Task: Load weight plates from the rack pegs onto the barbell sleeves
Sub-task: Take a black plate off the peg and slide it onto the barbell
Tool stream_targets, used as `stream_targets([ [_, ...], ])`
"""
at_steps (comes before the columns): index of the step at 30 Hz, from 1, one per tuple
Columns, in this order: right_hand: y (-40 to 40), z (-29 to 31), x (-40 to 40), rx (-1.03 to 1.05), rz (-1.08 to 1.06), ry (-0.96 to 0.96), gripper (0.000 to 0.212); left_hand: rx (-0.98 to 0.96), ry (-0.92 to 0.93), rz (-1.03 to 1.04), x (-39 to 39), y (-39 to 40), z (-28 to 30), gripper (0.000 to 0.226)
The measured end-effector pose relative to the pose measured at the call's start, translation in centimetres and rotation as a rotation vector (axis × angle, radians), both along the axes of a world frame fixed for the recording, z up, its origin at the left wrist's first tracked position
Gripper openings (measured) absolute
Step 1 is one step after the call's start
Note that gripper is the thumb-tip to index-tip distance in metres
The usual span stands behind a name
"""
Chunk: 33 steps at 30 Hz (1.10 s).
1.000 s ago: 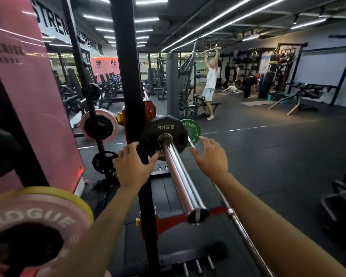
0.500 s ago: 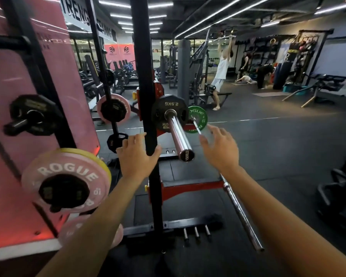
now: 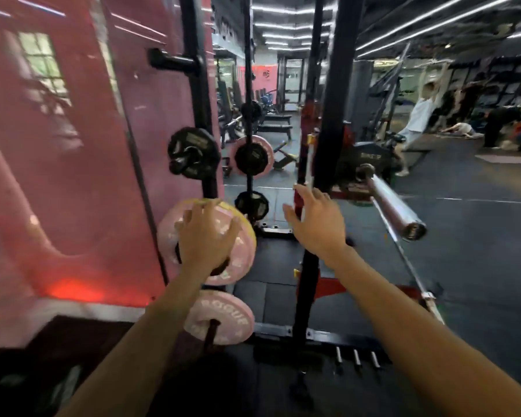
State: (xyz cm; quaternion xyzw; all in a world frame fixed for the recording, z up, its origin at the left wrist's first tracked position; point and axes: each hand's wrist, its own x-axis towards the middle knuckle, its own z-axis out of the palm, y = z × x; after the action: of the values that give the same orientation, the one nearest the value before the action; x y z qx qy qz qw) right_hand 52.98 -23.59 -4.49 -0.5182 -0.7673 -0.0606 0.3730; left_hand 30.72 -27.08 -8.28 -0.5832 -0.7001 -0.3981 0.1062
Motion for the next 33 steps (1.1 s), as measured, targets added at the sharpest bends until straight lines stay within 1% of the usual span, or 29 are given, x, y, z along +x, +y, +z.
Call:
stream_targets([
  [3,-0.5,-0.5,-8.8,-0.010,0.108,-0.031,0.051,-0.019,-0.038,0.104,-7.7,-2.9,-0.1,0.064],
  [6,-1.1,-1.3,-16.1,-0.019,0.199,-0.031,0.051,-0.010,-0.039,0.160,-13.6,-5.4,-0.5,0.063],
  [10,-0.7,-2.2,-21.8,-0.002,0.221,-0.068,0.051,-0.031,-0.050,0.209,-18.4,-6.7,-0.7,0.066],
  [14,1.7,-2.3,-24.2,-0.007,0.212,-0.044,0.049,-0.039,-0.029,0.197,-20.9,-4.9,-1.3,0.070],
  [18,5.3,-2.2,-24.9,-0.018,0.189,-0.013,0.051,-0.007,-0.075,0.154,-21.9,-1.1,-2.1,0.073],
  [21,8.9,-2.3,-25.1,-0.017,0.150,0.024,0.052,0.012,-0.098,0.112,-22.5,2.8,-2.5,0.065],
  [24,12.9,-2.0,-25.4,-0.040,0.122,0.045,0.052,-0.003,-0.096,0.129,-23.4,7.0,-1.9,0.060],
  [27,16.9,-1.5,-25.9,-0.016,0.113,0.047,0.050,0.033,-0.095,0.149,-24.9,11.3,-0.5,0.057],
  [30,20.5,-1.2,-26.5,0.004,0.111,0.039,0.048,0.069,-0.101,0.172,-26.5,15.1,0.4,0.050],
  [33,23.2,-1.5,-27.3,-0.014,0.089,0.042,0.049,0.044,-0.096,0.172,-27.8,18.0,0.5,0.049],
])
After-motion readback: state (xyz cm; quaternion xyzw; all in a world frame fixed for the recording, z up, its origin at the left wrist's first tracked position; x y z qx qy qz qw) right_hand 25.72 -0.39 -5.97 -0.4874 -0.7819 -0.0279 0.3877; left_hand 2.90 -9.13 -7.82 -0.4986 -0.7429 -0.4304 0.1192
